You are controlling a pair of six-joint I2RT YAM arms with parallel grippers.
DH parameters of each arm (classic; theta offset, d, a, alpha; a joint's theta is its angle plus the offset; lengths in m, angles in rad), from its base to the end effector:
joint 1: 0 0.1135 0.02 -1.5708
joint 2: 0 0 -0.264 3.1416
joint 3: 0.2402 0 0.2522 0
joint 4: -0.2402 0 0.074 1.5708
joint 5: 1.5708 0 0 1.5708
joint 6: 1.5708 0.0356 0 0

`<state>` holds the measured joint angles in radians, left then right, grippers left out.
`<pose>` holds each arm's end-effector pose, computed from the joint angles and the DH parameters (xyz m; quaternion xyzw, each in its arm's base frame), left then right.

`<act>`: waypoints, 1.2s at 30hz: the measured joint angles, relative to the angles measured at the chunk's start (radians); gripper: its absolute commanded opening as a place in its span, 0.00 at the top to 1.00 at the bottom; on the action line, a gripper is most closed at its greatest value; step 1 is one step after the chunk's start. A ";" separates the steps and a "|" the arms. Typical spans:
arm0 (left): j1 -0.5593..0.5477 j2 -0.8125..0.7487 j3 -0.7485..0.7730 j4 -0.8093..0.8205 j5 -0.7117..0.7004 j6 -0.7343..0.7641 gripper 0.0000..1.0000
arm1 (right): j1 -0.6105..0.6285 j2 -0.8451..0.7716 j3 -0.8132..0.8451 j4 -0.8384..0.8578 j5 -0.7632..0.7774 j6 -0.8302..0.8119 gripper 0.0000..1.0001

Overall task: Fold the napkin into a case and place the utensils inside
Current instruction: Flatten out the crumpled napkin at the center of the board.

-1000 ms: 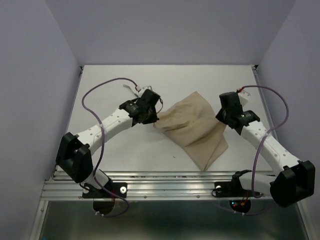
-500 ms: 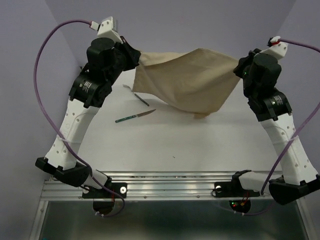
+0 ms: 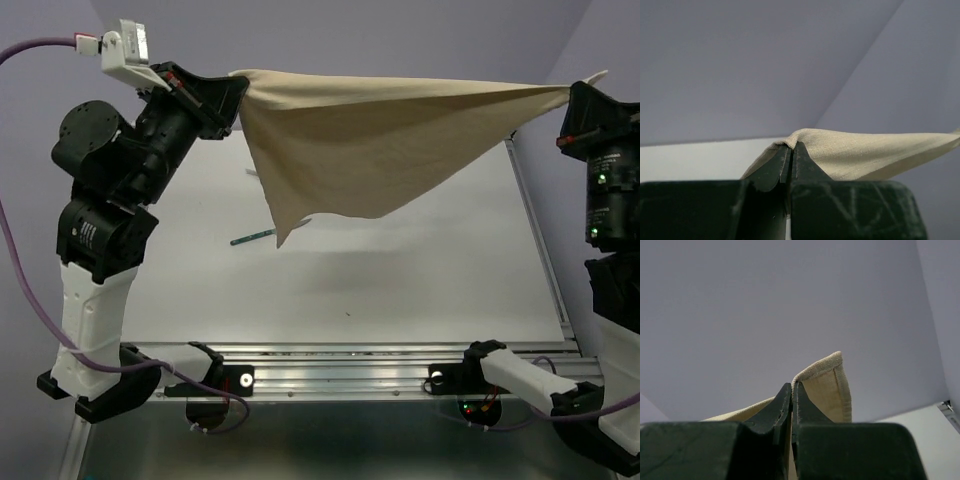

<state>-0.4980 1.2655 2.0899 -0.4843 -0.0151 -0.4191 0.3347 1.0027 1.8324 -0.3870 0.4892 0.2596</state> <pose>0.1463 -0.0789 0.6224 0.0166 0.5770 -0.3575 0.7341 0.0946 0.0152 0.6024 0.1850 0.5260 0.1163 0.8219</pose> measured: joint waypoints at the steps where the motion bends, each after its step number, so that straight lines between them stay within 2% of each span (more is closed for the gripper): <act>1: -0.002 -0.019 0.000 0.007 0.018 -0.003 1.00 | 0.001 -0.012 0.007 0.000 -0.008 -0.002 0.99; 9: -0.009 -0.101 -0.008 0.060 0.163 -0.052 1.00 | 0.001 -0.101 0.036 0.014 -0.060 -0.002 0.99; 11: -0.011 -0.115 -0.051 0.086 0.181 -0.068 1.00 | 0.001 -0.107 0.035 0.015 -0.045 -0.009 0.99; 19: -0.009 -0.074 -0.289 0.126 0.154 -0.097 1.00 | 0.000 -0.059 -0.098 0.041 0.162 -0.098 0.99; 23: 0.023 0.024 -0.426 0.187 0.150 -0.108 1.00 | -0.002 0.032 -0.208 0.059 0.283 -0.157 0.99; 26: 0.066 0.174 -0.529 0.236 0.173 -0.122 1.00 | -0.019 0.135 -0.306 0.089 0.316 -0.185 0.99; 31: 0.110 0.455 -0.570 0.286 0.221 -0.138 1.00 | -0.100 0.329 -0.489 0.179 0.248 -0.201 0.99; 36: 0.138 0.705 -0.513 0.304 0.296 -0.140 1.00 | -0.186 0.590 -0.505 0.304 0.149 -0.203 0.99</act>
<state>-0.3595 1.9709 1.5772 -0.1802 0.2806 -0.5591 0.1486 1.5925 1.3277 -0.0826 0.6384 0.0566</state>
